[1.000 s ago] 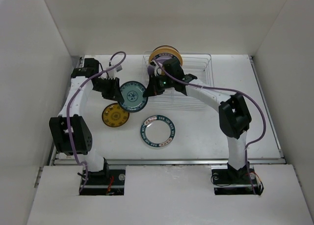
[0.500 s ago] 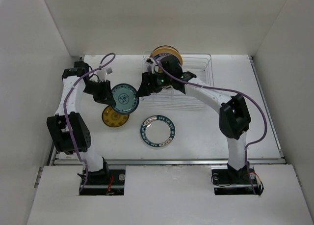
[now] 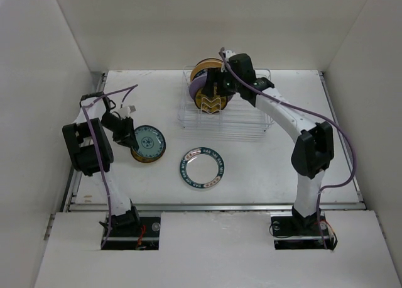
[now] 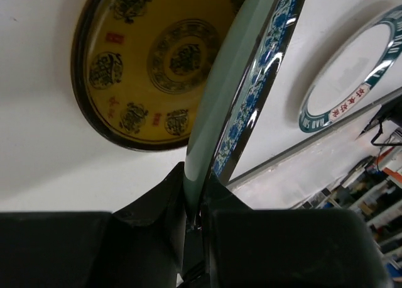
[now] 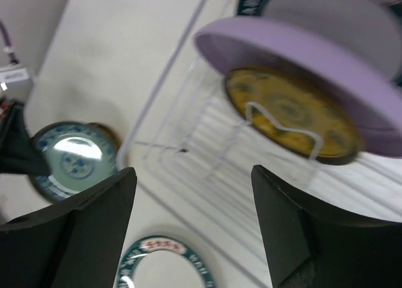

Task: Unload the plates from the dish rack

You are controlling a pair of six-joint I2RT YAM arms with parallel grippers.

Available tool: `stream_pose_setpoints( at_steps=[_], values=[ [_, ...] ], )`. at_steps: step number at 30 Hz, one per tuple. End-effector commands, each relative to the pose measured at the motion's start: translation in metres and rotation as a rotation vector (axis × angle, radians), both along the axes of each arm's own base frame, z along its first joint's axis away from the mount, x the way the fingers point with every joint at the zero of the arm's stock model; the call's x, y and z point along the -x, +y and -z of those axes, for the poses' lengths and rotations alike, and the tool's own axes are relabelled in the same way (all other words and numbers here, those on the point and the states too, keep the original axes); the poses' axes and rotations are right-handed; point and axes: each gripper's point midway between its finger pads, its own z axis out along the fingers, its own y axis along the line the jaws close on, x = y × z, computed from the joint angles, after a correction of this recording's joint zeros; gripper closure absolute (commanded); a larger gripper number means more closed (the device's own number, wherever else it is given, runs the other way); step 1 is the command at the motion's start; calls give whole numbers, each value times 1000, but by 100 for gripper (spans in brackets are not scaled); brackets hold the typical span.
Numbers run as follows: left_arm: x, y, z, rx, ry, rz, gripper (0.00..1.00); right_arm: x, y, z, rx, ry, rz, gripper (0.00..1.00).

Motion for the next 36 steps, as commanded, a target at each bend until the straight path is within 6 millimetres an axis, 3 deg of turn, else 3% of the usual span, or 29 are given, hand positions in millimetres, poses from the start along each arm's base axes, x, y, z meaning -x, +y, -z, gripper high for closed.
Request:
stream_pose_setpoints(
  at_steps=[1, 5, 11, 12, 14, 17, 21, 25, 34, 36],
  values=[
    [1, 0, -1, -2, 31, -7, 100, -26, -22, -27, 152, -170, 91, 21],
    [0, 4, 3, -28, 44, -11, 93, -47, -28, -17, 239, -196, 131, 23],
    [7, 3, 4, -33, 96, 55, 58, -65, -41, -12, 303, -225, 187, 23],
    [9, 3, 3, -30, 107, 55, 58, -65, -42, -12, 309, -230, 182, 23],
    [10, 3, 2, -44, 107, 78, 47, -66, -41, -6, 315, -222, 180, 23],
    [17, 9, 8, -119, 147, 120, 39, -67, -45, -2, 330, -218, 196, 23],
    [15, 25, 9, -242, 160, 166, 32, -74, -46, 14, 369, -209, 198, 23],
    [12, 27, 0, -265, 130, 151, 27, -84, -47, 11, 390, -236, 219, 24],
    [7, 22, -28, -263, 48, 97, 27, -106, -40, 58, 486, -231, 167, 24],
    [9, 21, -32, -264, 45, 97, 27, -109, -39, 64, 503, -239, 155, 33]
  ],
)
